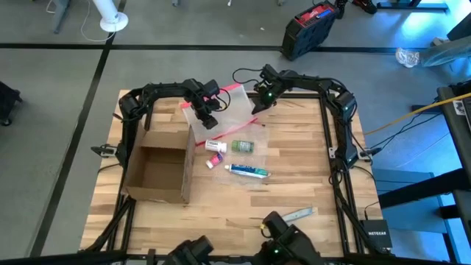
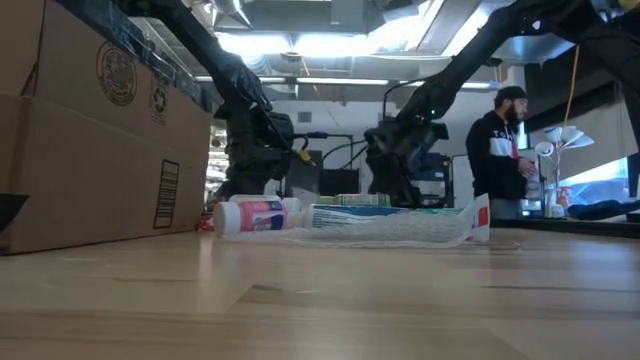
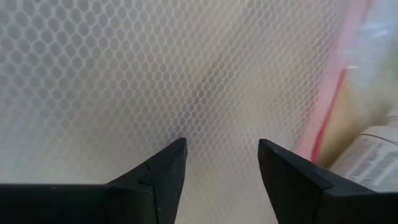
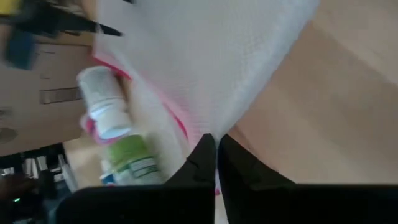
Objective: Unpack boxes
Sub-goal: Open the transparent zip bag
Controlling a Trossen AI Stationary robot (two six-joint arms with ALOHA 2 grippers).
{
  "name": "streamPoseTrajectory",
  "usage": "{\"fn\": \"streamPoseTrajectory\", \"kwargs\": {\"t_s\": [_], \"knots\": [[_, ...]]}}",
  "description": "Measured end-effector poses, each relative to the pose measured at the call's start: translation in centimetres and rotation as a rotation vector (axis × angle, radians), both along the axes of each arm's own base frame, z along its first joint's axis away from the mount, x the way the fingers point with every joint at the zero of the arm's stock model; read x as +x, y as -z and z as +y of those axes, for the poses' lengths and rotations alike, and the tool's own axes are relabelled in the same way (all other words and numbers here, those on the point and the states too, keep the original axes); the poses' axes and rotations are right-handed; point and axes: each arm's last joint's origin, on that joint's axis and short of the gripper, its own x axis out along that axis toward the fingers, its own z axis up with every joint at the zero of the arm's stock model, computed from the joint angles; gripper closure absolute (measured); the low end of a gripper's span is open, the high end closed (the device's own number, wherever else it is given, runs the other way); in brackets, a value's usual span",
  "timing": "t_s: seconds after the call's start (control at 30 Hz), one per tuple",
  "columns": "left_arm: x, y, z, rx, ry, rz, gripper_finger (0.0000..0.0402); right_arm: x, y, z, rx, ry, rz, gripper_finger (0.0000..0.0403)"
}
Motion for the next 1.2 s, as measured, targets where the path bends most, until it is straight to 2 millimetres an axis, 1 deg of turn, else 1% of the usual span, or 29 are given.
{"fn": "streamPoseTrajectory", "kwargs": {"t_s": [0.13,0.23,0.3,0.37,0.47,0.6,0.7,0.83,0.9,1.0,1.2], "knots": [[-0.1,-0.3,0.0,0.028,0.029,-0.001,0.0211,0.1,-2.2,-0.1,-0.01,0.008,-0.06,0.04],[0.2,-1.5,-0.1,0.047,0.077,-0.042,0.0211,0.2,-3.5,-0.4,0.014,0.019,-0.097,0.0401],[0.5,-2.8,-0.4,0.065,0.117,-0.095,0.0211,0.4,-4.5,-0.7,0.033,0.035,-0.12,0.0401],[1.0,-4.5,-0.7,0.11,0.137,-0.147,0.0211,0.6,-5.3,-0.9,0.054,0.045,-0.144,0.0402],[1.8,-7.0,-1.7,0.182,0.162,-0.239,0.0211,1.0,-6.3,-1.1,0.077,0.066,-0.161,0.0402],[3.3,-9.9,-3.8,0.391,0.173,-0.297,0.0211,1.4,-7.6,-1.6,0.092,0.093,-0.194,0.0402],[4.7,-11.3,-5.5,0.584,0.162,-0.311,0.0211,1.6,-8.2,-1.8,0.095,0.107,-0.201,0.0402],[6.4,-11.9,-7.2,0.726,0.189,-0.348,0.0211,1.7,-8.6,-1.9,0.09,0.11,-0.209,0.0403],[7.0,-11.8,-7.8,0.797,0.169,-0.322,0.0211,1.7,-8.6,-1.9,0.095,0.114,-0.209,0.0403],[7.1,-11.2,-7.9,0.868,0.125,-0.233,0.0211,1.7,-8.6,-1.9,0.1,0.117,-0.207,0.0403],[6.7,-11.2,-7.0,0.882,0.088,-0.213,0.0214,1.7,-8.7,-1.8,0.104,0.104,-0.219,0.0403]]}}
